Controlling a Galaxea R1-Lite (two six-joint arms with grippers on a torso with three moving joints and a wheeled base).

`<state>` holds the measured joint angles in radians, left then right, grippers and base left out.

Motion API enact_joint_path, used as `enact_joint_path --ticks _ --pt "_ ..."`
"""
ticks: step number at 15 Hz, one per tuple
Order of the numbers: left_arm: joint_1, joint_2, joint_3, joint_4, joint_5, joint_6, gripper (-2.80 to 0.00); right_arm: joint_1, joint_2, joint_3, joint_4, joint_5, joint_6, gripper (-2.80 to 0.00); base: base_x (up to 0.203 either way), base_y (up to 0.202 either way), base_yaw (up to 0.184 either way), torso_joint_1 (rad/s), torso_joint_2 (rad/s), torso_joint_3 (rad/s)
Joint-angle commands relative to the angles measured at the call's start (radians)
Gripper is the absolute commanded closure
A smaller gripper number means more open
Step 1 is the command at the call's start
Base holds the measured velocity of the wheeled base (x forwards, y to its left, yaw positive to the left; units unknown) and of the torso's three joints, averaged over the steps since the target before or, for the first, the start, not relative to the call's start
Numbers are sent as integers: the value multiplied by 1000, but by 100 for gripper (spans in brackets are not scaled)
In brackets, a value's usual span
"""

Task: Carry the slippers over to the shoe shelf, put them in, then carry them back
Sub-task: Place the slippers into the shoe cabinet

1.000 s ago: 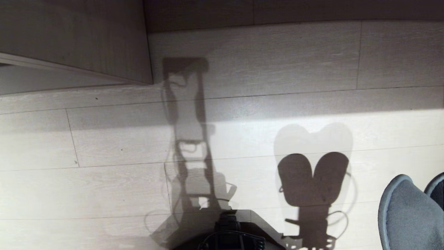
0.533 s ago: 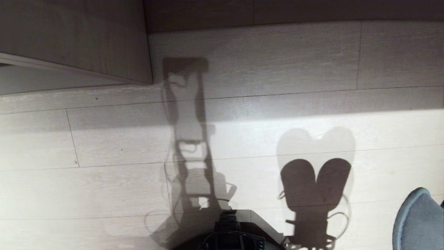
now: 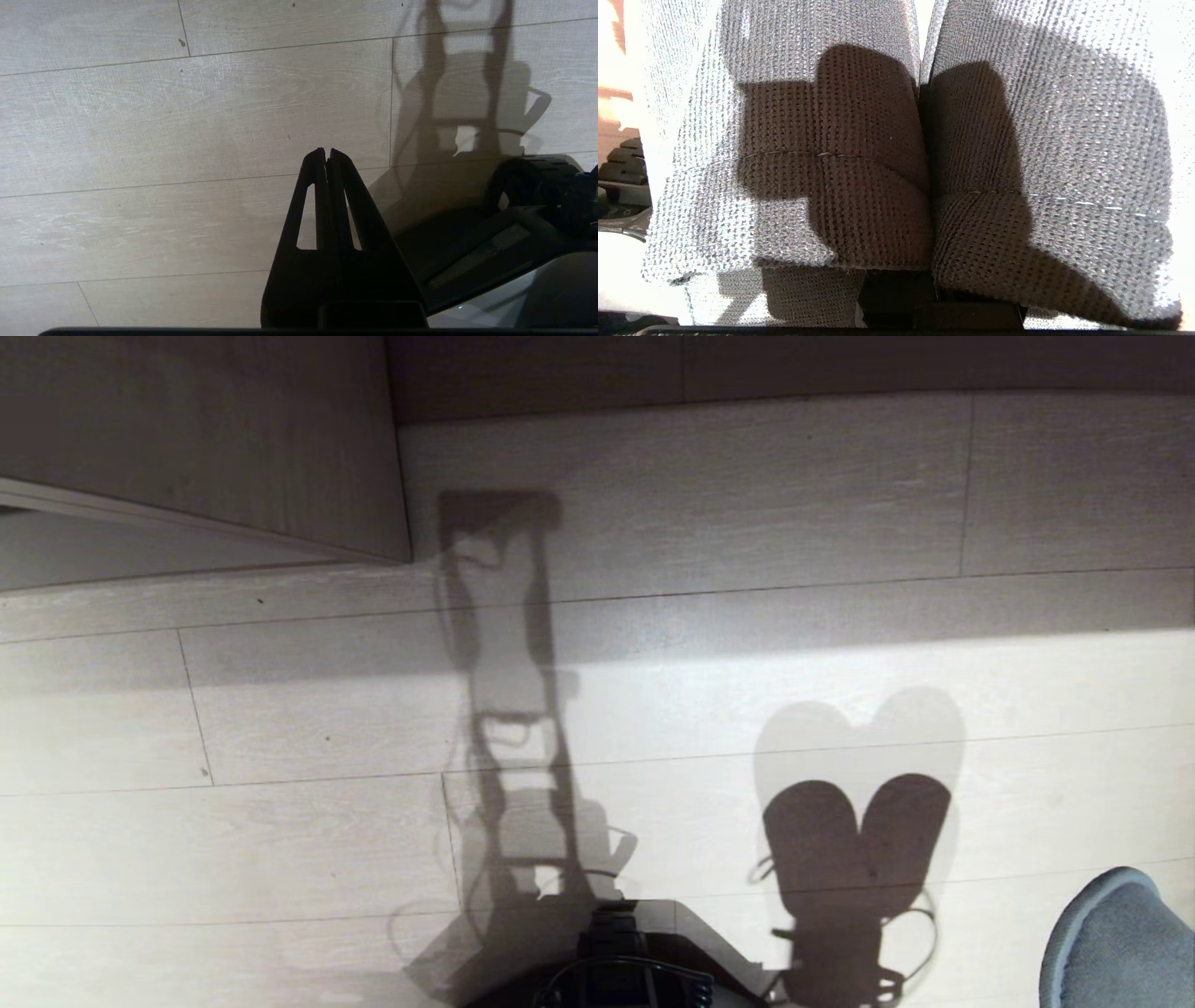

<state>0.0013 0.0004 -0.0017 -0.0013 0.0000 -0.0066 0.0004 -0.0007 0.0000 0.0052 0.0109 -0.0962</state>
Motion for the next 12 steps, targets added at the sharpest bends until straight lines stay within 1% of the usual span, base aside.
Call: enact_joint_path --ticks 1,12 --pt "0 0 0 0 0 -1 0 0 1 2 -1 1 -3 0 0 0 0 0 0 0" --pt "0 0 0 0 0 -1 0 0 1 2 -1 1 -7 0 0 0 0 0 0 0"
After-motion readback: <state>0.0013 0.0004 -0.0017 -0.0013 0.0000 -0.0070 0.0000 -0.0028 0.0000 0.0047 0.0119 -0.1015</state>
